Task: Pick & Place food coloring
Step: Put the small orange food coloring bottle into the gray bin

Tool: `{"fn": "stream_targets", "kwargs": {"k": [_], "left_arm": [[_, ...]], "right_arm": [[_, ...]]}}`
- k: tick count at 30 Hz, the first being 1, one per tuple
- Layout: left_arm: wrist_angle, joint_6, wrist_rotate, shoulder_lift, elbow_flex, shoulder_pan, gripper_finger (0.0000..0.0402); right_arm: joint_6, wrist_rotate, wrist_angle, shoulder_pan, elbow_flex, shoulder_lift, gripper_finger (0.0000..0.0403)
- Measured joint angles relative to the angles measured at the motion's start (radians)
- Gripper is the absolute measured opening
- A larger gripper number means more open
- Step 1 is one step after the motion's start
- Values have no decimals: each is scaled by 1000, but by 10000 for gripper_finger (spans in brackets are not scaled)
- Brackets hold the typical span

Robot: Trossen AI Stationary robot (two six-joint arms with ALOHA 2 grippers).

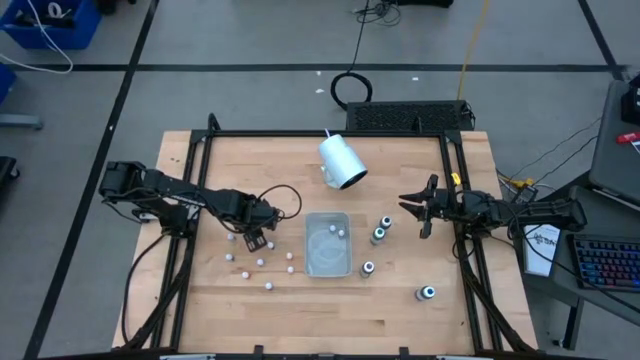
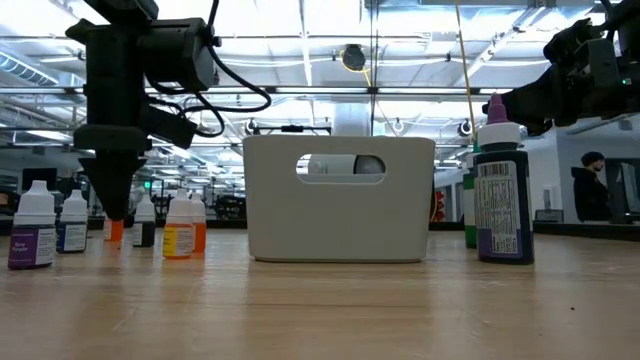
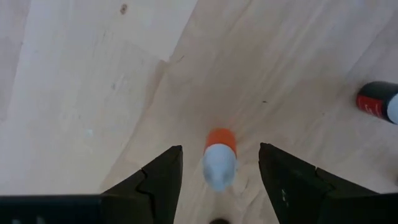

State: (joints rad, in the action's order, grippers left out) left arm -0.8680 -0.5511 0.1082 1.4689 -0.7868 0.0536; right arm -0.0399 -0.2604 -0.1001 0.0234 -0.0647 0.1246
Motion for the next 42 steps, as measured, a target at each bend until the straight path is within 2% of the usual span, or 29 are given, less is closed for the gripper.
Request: {"fn": "stream_targets", "kwargs": {"k": [6,20,27,32,35,42], "left_arm": [[0,8,-2,0,0,0,193],[0,22,-4,-2,-2,-1,55],[-8,46,-4,-1,-17,-1,54],[-48,109,2,0,-120,7,54],[-89,145,20,0,-218,14,54],[-71,301,28,9,-476,29,54]], "right_arm": [[0,0,0,0,0,0,77],[0,0,0,0,0,0,77],[0,0,0,0,0,0,77],[0,0,0,0,0,0,77],[0,0,0,0,0,0,77],[0,0,0,0,0,0,77]]}}
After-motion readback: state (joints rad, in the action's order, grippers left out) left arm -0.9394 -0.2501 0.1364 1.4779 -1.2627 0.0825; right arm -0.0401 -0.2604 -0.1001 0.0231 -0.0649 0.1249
